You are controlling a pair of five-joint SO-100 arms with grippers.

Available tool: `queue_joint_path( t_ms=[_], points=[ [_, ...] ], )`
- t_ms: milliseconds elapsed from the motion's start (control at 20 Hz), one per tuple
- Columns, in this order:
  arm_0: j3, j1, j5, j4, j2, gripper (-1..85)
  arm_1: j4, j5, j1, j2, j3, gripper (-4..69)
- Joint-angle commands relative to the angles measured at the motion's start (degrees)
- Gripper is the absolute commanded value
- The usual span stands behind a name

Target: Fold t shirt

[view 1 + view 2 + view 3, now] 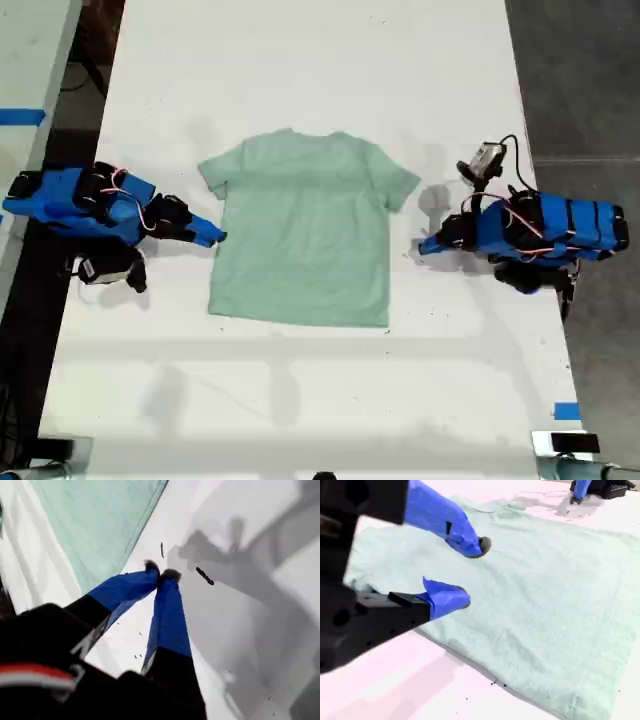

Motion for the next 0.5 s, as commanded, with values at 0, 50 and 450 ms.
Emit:
queue_joint_path(
  t_ms=[0, 50, 450],
  points=[
    [-0.1, -0.5, 0.6, 0.1, 0.4, 12.5, 0.4, 1.1, -0.4, 0.1, 2.9, 2.1],
    [-0.1, -0.5, 0.6, 0.1, 0.4, 12.5, 0.4, 1.1, -0.5, 0.1, 2.9, 2.1],
    [-0.1, -0.5, 0.6, 0.1, 0.4, 12.5, 3.7, -26.5, 30.3, -39.4, -32.3, 17.2]
  ],
)
